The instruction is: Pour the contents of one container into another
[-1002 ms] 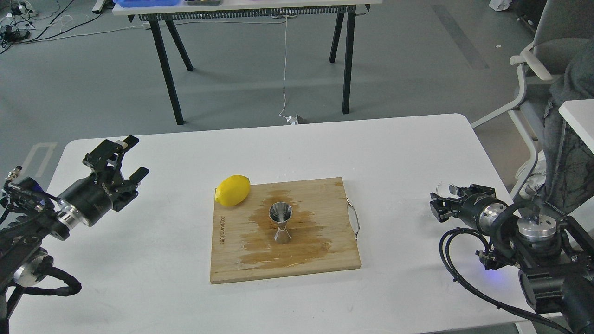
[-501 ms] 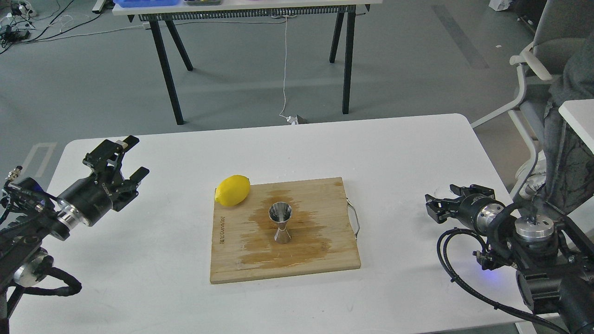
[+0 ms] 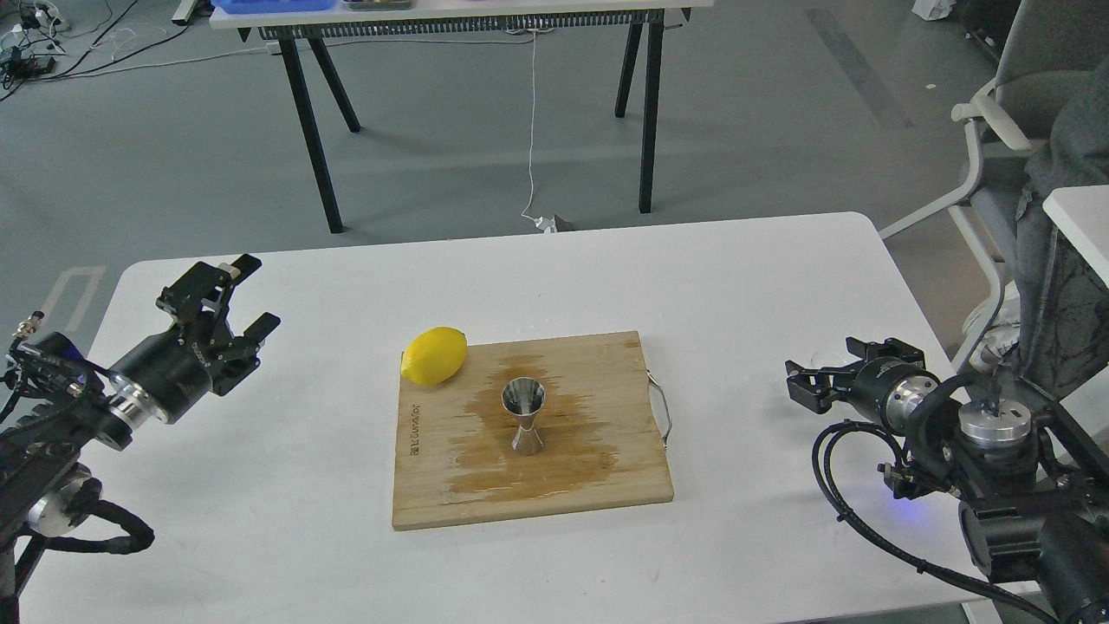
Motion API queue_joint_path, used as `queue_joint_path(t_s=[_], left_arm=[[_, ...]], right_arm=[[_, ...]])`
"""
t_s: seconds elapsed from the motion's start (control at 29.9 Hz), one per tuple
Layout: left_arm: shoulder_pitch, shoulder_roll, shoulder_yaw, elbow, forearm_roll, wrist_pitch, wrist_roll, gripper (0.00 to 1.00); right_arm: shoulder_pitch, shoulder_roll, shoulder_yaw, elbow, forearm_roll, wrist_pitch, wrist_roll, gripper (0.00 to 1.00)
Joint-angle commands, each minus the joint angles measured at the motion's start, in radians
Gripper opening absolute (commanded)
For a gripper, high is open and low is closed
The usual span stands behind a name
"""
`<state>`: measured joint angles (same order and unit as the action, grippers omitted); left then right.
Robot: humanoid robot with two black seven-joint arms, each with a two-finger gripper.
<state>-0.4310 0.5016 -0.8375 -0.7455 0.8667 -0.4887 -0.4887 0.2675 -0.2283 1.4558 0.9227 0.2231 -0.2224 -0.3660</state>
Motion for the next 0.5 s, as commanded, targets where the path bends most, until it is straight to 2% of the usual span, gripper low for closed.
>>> queue_joint_path(t_s=[0.0, 0.23, 0.37, 0.47], left_arm=[[0.000, 0.002, 0.000, 0.000, 0.000, 0.000, 0.000, 0.99], [0.000, 0.002, 0.000, 0.000, 0.000, 0.000, 0.000, 0.99], [-0.002, 0.002, 0.000, 0.000, 0.000, 0.000, 0.000, 0.99], [0.000, 0.000, 0.000, -0.002, -0.002, 0.000, 0.000, 0.99]], right_arm=[[0.010, -0.005, 0.008, 0.021, -0.001, 0.003, 0.001, 0.96], [0.073, -0.025, 0.011, 0.034, -0.002, 0.020, 0.001, 0.98], [0.140, -0.081, -0.017, 0.042, -0.016, 0.095, -0.001, 0.98], [0.229, -0.152, -0.098, 0.031, -0.024, 0.220, -0.002, 0.98]])
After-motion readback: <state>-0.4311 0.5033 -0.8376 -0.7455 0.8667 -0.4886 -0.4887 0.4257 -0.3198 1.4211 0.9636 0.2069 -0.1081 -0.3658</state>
